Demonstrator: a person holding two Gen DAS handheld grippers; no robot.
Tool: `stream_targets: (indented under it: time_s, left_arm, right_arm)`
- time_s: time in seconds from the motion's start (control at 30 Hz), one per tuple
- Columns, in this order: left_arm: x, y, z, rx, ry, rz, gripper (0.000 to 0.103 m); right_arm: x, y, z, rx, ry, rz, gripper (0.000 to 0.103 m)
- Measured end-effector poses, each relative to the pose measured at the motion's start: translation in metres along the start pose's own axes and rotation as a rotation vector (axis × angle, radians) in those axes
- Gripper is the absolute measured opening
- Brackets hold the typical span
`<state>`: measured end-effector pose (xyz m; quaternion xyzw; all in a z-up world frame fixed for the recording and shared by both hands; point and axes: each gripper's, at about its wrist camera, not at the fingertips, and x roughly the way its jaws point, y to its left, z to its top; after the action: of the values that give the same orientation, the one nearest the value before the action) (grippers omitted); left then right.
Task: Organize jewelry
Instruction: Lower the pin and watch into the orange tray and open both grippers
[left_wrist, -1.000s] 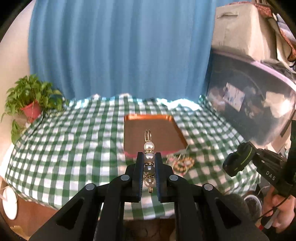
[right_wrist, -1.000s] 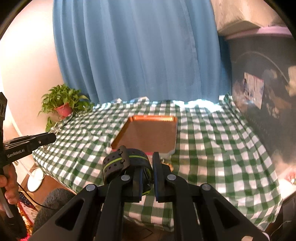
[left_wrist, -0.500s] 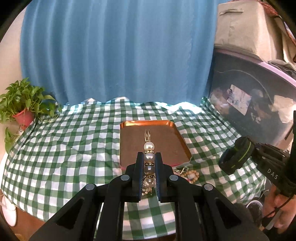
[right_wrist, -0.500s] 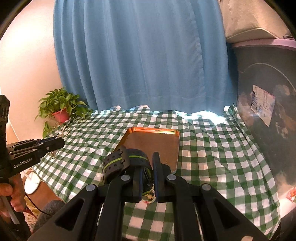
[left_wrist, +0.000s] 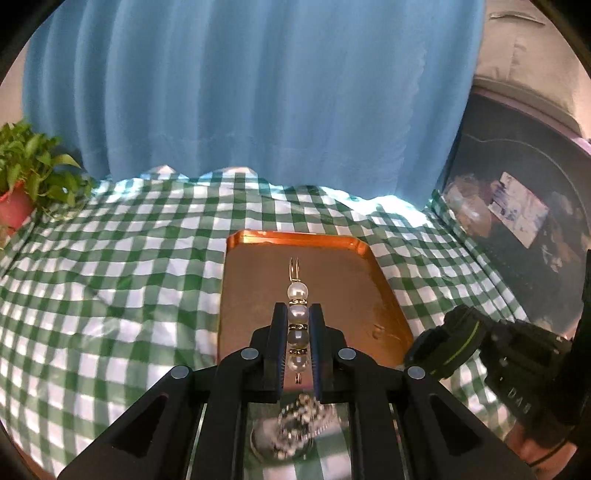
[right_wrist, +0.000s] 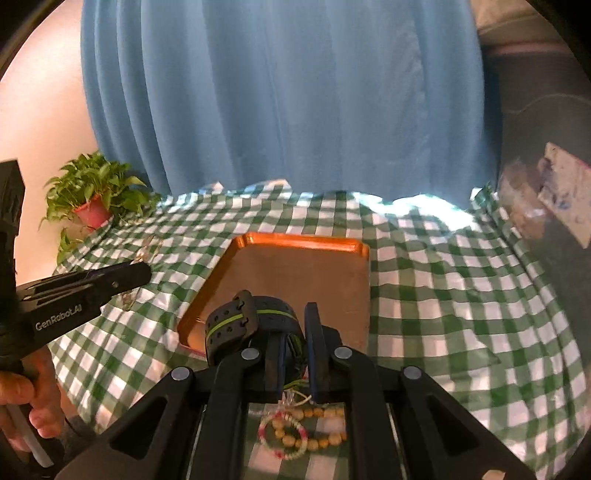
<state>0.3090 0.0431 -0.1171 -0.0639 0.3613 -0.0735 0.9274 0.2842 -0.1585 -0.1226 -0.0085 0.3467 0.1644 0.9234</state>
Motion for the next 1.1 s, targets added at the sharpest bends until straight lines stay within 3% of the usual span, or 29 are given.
stream_targets:
  time_s: [0.2, 0.33, 0.43, 0.53, 0.57, 0.63, 0.73, 1.0, 1.07, 1.1]
  left_arm:
    - [0.051, 0.009, 0.005, -0.005, 0.040, 0.002, 0.012]
    - [0.072, 0.015, 0.007, -0.022, 0.035, 0.003, 0.012]
    - [0.088, 0.017, 0.008, -0.011, 0.049, 0.023, 0.012]
    - [0.104, 0.016, 0.007, 0.027, 0.044, 0.043, 0.012]
    - [0.112, 0.014, 0.005, 0.062, 0.040, 0.081, 0.012]
    - [0.124, 0.015, 0.003, 0.091, 0.058, 0.112, 0.012]
    - [0.146, 0.024, -0.001, 0.081, 0.116, 0.104, 0.012]
    - [0.167, 0.030, -0.013, 0.074, 0.159, 0.091, 0.012]
    - [0.167, 0.027, -0.016, 0.077, 0.193, 0.094, 0.015]
    - [0.165, 0.025, -0.016, 0.090, 0.214, 0.102, 0.021]
  right_arm:
    - [0.048, -0.006, 0.001, 0.005, 0.040, -0.007, 0.010]
    - [0.081, 0.000, 0.001, -0.057, 0.053, -0.044, 0.010]
    - [0.107, -0.004, 0.003, -0.002, 0.107, 0.023, 0.010]
    - [0.130, -0.004, 0.003, -0.001, 0.136, 0.012, 0.010]
    - [0.137, -0.004, 0.003, -0.004, 0.150, 0.005, 0.010]
    - [0.146, -0.004, 0.004, -0.009, 0.165, -0.001, 0.010]
    - [0.157, -0.008, 0.005, -0.007, 0.175, -0.020, 0.010]
    - [0.165, -0.003, 0.007, -0.044, 0.138, -0.072, 0.010]
    - [0.168, -0.002, 0.005, -0.043, 0.148, -0.086, 0.010]
    - [0.168, -0.001, 0.004, -0.041, 0.154, -0.097, 0.018]
